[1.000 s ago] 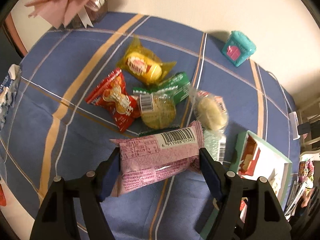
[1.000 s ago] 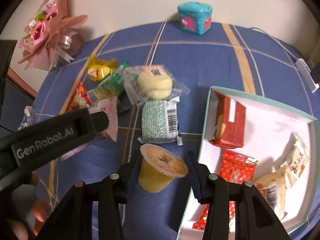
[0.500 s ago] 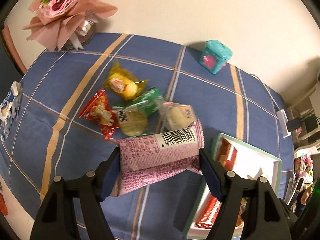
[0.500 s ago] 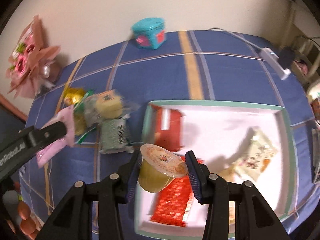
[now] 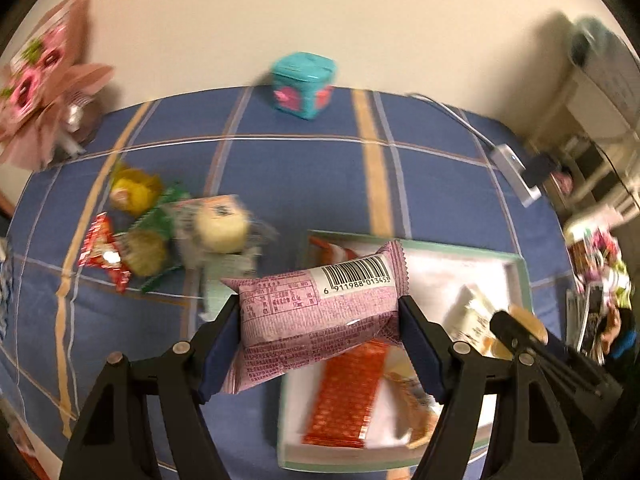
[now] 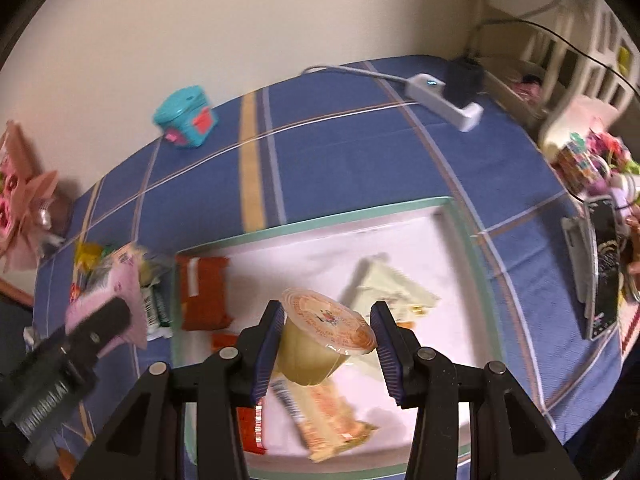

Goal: Organize snacks
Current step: 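Carry the pink packet and pudding cup into the white tray and open both tools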

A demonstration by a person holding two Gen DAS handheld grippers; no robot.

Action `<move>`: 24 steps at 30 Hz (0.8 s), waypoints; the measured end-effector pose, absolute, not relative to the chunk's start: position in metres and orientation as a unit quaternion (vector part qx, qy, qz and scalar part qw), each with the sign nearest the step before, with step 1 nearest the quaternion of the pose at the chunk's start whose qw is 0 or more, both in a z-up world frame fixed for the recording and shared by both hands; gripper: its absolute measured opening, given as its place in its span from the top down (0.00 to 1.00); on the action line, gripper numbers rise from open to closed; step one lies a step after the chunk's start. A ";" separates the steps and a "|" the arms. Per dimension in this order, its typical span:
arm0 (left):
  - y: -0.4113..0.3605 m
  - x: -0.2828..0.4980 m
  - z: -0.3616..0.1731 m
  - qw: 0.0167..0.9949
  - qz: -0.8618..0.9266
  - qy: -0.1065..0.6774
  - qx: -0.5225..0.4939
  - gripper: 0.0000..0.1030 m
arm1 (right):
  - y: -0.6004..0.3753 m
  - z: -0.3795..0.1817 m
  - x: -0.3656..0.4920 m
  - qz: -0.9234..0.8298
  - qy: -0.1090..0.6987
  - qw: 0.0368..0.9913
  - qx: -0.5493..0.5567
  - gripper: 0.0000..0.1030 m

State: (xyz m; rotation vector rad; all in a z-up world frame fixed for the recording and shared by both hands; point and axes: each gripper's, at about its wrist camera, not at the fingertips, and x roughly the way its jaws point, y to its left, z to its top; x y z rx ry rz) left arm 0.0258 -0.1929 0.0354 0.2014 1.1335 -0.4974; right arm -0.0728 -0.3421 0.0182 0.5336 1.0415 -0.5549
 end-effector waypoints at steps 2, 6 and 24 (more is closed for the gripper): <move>-0.206 0.018 0.033 0.804 -0.245 0.531 0.105 0.25 | -0.352 0.018 -0.080 -0.266 0.482 0.795 0.256 0.54; -0.225 0.006 0.027 0.798 -0.256 0.532 0.125 0.25 | -0.365 0.016 -0.091 -0.279 0.479 0.790 0.262 0.54; -0.228 0.012 -0.018 0.770 -0.235 0.575 0.146 0.25 | -0.363 -0.013 -0.080 -0.265 0.522 0.767 0.262 0.53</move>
